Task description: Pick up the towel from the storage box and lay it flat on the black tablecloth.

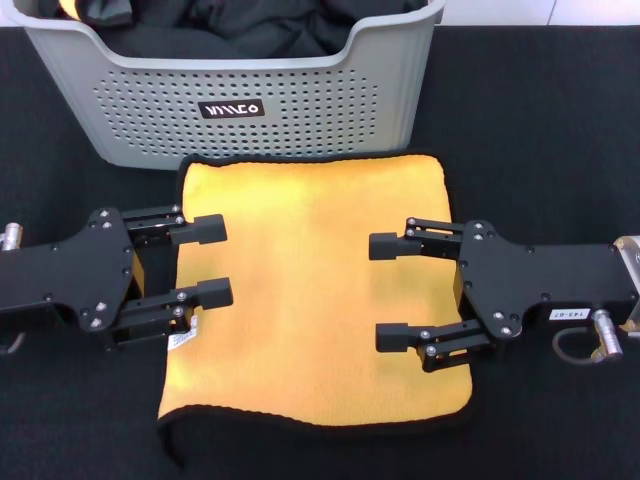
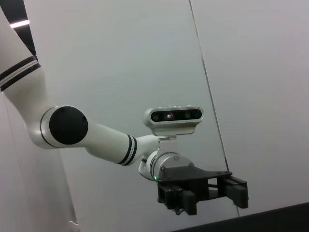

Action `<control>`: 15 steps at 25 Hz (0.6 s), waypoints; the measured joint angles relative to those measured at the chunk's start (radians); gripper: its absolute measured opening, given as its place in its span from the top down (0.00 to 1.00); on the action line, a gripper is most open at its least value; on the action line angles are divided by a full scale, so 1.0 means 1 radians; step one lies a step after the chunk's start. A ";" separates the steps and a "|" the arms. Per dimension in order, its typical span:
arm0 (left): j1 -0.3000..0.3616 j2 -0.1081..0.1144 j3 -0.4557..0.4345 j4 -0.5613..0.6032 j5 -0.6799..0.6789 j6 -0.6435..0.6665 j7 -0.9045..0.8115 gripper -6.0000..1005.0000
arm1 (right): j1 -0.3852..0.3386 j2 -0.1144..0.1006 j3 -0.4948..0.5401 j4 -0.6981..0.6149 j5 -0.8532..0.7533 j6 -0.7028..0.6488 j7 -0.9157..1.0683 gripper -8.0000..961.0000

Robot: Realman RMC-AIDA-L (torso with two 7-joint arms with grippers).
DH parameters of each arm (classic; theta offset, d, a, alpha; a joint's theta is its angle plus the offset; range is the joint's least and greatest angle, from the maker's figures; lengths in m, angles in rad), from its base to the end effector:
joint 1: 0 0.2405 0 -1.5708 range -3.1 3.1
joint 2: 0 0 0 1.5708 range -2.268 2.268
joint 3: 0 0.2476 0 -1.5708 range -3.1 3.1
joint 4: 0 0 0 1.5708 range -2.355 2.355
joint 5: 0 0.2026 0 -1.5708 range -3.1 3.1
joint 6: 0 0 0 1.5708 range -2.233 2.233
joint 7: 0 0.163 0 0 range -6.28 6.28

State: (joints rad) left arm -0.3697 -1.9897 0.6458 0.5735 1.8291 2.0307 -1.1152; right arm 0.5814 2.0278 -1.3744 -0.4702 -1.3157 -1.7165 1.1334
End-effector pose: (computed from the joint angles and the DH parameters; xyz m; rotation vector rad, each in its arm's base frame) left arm -0.2517 0.2439 0.0381 -2.7616 -0.2978 -1.1714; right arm 0.1636 0.2816 -0.0478 2.8033 -0.1740 -1.1497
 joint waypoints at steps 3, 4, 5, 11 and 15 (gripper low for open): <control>0.000 0.000 0.000 -0.001 -0.001 0.000 0.001 0.41 | 0.000 0.000 0.000 0.000 0.000 0.004 -0.001 0.09; 0.000 0.000 0.000 -0.001 -0.001 0.000 0.002 0.41 | 0.000 0.000 0.000 -0.001 0.000 0.005 -0.001 0.09; 0.000 0.000 0.000 -0.001 -0.002 0.000 0.004 0.41 | 0.000 0.000 0.000 -0.002 0.001 0.008 -0.001 0.09; 0.000 -0.001 -0.001 -0.004 -0.002 -0.001 0.007 0.41 | 0.002 0.000 0.000 -0.003 0.008 0.018 -0.002 0.09; 0.000 -0.002 -0.002 -0.004 -0.002 -0.005 0.007 0.40 | 0.002 0.000 0.000 -0.002 0.009 0.020 -0.003 0.09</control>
State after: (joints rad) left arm -0.3697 -1.9920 0.6442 0.5699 1.8268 2.0261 -1.1079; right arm 0.5833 2.0278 -1.3745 -0.4725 -1.3064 -1.6967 1.1304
